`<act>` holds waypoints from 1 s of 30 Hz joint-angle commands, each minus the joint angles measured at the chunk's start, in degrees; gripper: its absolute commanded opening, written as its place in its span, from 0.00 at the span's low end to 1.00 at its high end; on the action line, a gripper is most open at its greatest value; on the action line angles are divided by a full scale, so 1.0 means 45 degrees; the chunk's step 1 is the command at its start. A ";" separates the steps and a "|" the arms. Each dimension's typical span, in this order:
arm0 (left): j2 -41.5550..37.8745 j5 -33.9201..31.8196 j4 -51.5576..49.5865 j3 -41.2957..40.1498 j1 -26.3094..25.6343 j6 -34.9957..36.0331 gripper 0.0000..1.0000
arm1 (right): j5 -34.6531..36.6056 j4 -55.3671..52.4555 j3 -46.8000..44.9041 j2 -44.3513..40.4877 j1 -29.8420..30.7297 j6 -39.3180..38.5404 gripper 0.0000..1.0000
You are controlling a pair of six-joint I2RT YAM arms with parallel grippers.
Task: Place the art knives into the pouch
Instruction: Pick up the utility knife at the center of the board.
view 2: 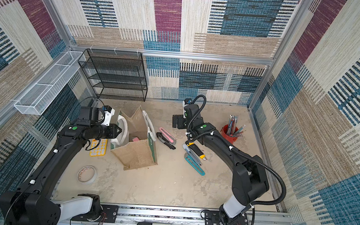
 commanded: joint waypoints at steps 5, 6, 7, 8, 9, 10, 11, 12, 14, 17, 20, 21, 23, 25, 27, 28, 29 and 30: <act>-0.0081 0.0246 -0.0093 0.0031 -0.0002 0.0127 0.28 | -0.0898 0.0467 -0.1643 0.0040 -0.0507 0.0817 0.91; -0.0077 0.0246 -0.0081 0.0029 -0.0002 0.0127 0.28 | -0.0927 0.0439 -0.1763 0.0098 -0.0586 0.0872 0.90; -0.0084 0.0246 -0.0083 0.0019 -0.0003 0.0127 0.28 | -0.1001 0.0459 -0.1924 0.0133 -0.0643 0.0920 0.88; -0.0099 0.0246 -0.0085 0.0011 -0.0006 0.0127 0.28 | -0.1005 0.0478 -0.2080 0.0212 -0.0684 0.0956 0.86; -0.0098 0.0265 -0.0083 0.0009 0.0006 0.0142 0.28 | -0.1005 0.0506 -0.2215 0.0273 -0.0702 0.0989 0.83; -0.0106 0.0265 -0.0090 0.0009 -0.0002 0.0127 0.28 | -0.1024 0.0550 -0.2342 0.0347 -0.0742 0.1002 0.81; -0.0121 0.0285 -0.0079 0.0029 -0.0005 0.0127 0.28 | -0.1068 0.0566 -0.2443 0.0434 -0.0776 0.1041 0.78; -0.0123 0.0285 -0.0088 0.0011 0.0004 0.0127 0.28 | -0.1120 0.0583 -0.2519 0.0514 -0.0804 0.1087 0.76; -0.0148 0.0265 -0.0084 0.0009 0.0010 0.0136 0.28 | -0.1278 0.0641 -0.2678 0.0644 -0.0855 0.1163 0.71; -0.0191 0.0226 -0.0081 -0.0010 -0.0001 0.0146 0.28 | -0.1548 0.0859 -0.2991 0.0626 -0.0884 0.1347 0.62; -0.0194 0.0246 -0.0083 -0.0010 -0.0009 0.0146 0.28 | -0.1585 0.0889 -0.3189 0.0672 -0.0884 0.1430 0.57; -0.0183 0.0246 -0.0088 -0.0010 -0.0015 0.0146 0.28 | -0.1592 0.0799 -0.3211 0.0711 -0.0884 0.1431 0.56; -0.0180 0.0226 -0.0084 -0.0010 -0.0010 0.0146 0.28 | -0.1615 0.0744 -0.3352 0.0688 -0.0884 0.1487 0.55; -0.0169 0.0226 -0.0098 -0.0010 -0.0001 0.0146 0.28 | -0.1682 0.0694 -0.3680 0.0486 -0.0884 0.1632 0.55; -0.0163 0.0226 -0.0087 -0.0010 -0.0009 0.0146 0.28 | -0.1792 0.0610 -0.3982 0.0244 -0.0884 0.1780 0.55; -0.0137 0.0226 -0.0083 -0.0010 -0.0004 0.0146 0.28 | -0.1865 0.0558 -0.4165 0.0093 -0.0884 0.1868 0.55; -0.0136 0.0226 -0.0097 -0.0008 -0.0008 0.0146 0.28 | -0.1878 0.0499 -0.4293 -0.0052 -0.0887 0.1929 0.55; -0.0138 0.0226 -0.0085 0.0009 -0.0003 0.0146 0.28 | -0.1880 0.0452 -0.4534 -0.0249 -0.0884 0.2059 0.55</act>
